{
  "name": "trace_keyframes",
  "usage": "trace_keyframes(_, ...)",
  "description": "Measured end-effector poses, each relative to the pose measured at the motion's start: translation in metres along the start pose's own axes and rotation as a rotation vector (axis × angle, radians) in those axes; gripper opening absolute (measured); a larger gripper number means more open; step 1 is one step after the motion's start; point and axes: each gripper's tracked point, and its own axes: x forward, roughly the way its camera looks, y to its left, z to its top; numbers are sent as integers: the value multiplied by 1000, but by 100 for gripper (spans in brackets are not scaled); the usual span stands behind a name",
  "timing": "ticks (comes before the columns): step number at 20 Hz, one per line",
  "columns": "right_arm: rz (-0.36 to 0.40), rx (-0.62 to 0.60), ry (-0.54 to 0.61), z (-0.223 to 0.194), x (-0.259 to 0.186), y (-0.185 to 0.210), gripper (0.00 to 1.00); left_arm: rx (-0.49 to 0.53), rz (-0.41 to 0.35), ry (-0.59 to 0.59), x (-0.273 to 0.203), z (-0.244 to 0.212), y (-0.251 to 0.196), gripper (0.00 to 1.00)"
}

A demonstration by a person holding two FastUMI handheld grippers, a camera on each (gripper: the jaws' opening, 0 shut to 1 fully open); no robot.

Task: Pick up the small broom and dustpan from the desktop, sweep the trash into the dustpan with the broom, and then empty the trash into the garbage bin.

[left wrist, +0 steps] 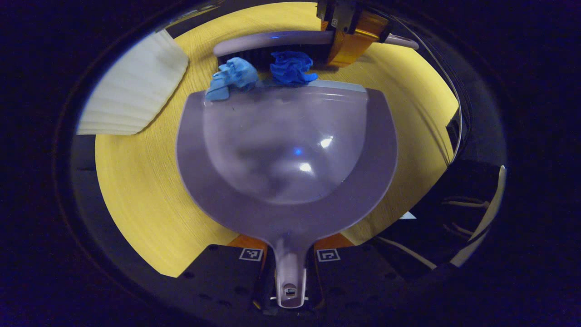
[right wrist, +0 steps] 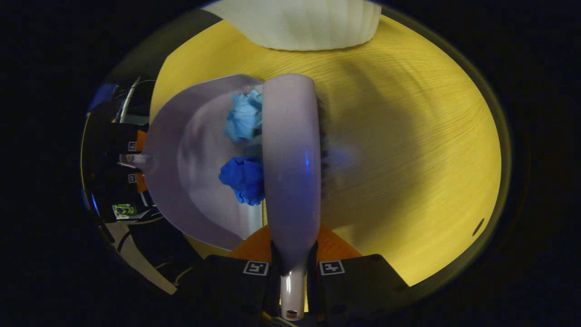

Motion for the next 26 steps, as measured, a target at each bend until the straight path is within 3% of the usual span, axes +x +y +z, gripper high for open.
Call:
trace_keyframes(3, 200, 48, -33, 4, -3, 6, 25, 46, 5, -14, -2, 1, 1, 25)
trace_keyframes(5, 286, 101, -72, 7, -11, 9, 26, 67, 17, -29, 1, 1, 2, 27)
trace_keyframes(8, 239, 190, -265, 17, -40, -12, 25, 82, 56, -67, -1, 2, 3, 29)
trace_keyframes(11, 158, 280, -524, 12, -96, -39, 26, 71, 107, -147, 1, 7, 7, 27)
trace_keyframes(14, 161, 413, -804, -8, -172, -55, 25, 13, 123, -250, 1, 15, 6, 27)
trace_keyframes(18, 112, 524, -1088, -47, -213, -65, 25, -3, 168, -423, -24, 31, -1, 27)
trace_keyframes(23, 43, 608, -1341, -95, -209, -58, 25, 33, 259, -623, -76, 51, -6, 27)
trace_keyframes(26, -64, 615, -1406, -115, -188, -43, 25, 53, 389, -684, -103, 60, 13, 27)
